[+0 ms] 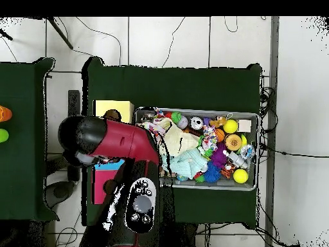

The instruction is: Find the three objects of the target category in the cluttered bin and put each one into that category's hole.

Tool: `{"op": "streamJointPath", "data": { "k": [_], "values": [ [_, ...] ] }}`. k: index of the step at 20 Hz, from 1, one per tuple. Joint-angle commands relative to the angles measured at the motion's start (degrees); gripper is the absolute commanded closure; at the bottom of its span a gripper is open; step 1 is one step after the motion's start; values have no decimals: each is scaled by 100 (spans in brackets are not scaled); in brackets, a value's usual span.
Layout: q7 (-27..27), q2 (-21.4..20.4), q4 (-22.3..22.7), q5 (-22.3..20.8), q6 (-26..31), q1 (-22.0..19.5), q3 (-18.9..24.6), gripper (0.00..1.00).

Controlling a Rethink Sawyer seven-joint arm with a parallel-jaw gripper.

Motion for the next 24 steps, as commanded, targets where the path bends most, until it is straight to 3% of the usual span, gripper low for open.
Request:
{"op": "streamJointPath", "data": {
  "k": [1, 7, 14, 24],
  "values": [
    [1004, 20, 901, 389, -942, -195, 362, 100],
    [715, -73, 1227, 459, -1310, -284, 466, 100],
    [134, -240, 1738, 621, -1720, -763, 860, 100],
    [84, -54, 1616, 319, -1941, -1180, 1124, 100]
  ]
}}
